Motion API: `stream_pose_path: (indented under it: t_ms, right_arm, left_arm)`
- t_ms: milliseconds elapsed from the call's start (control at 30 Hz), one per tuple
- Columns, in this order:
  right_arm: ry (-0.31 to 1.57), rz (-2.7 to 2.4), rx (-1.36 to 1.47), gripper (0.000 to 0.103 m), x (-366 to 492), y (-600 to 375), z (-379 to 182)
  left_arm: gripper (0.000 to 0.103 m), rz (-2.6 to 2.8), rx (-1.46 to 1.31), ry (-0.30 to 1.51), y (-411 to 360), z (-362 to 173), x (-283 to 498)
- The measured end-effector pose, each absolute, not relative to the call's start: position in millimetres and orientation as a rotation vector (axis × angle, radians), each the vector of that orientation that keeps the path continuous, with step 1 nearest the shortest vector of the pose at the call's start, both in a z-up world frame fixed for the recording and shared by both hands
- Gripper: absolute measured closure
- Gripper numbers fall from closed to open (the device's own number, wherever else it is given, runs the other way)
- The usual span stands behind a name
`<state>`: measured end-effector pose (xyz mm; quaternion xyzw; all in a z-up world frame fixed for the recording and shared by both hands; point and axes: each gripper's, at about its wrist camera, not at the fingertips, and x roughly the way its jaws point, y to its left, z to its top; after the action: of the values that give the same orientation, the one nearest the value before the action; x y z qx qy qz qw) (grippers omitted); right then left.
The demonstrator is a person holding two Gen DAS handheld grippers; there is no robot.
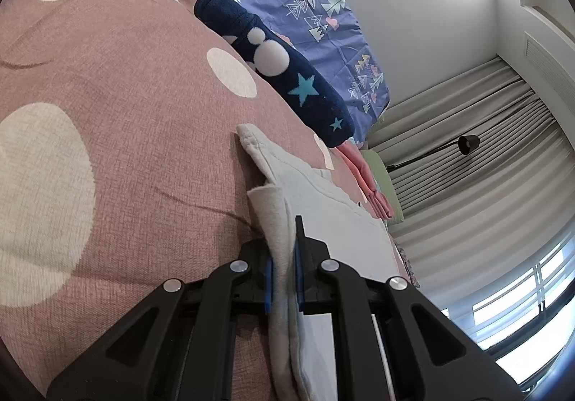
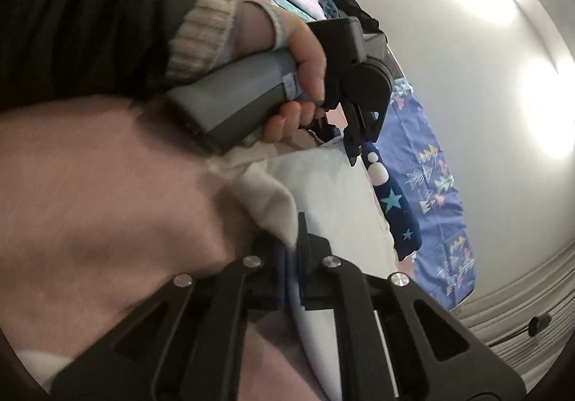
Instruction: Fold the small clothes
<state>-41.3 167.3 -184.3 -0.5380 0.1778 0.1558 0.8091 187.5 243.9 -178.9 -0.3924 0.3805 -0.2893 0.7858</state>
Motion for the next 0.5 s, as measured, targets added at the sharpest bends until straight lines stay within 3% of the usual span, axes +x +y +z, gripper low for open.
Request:
stream_pose_path:
  t_ms: [167, 300, 333, 367, 500]
  right_arm:
    - [0.349, 0.316, -1.155, 0.096, -40, 181, -183]
    - [0.32, 0.323, -1.136, 0.087, -48, 192, -179]
    - [0.314, 0.33, -1.133, 0.087, -50, 194, -179]
    - [0.334, 0.359, -1.123, 0.097, -49, 196, -178]
    - [0.412, 0.413, -1.026, 0.099, -41, 193, -167]
  left_arm:
    - [0.093, -0.64, -0.862, 0.822, 245, -181, 189]
    - [0.093, -0.646, -0.87, 0.826, 247, -182, 190]
    - [0.093, -0.646, -0.87, 0.827, 247, -182, 190]
    - [0.093, -0.646, -0.869, 0.828, 247, -182, 190]
    - [0.095, -0.645, -0.854, 0.82, 245, -179, 191]
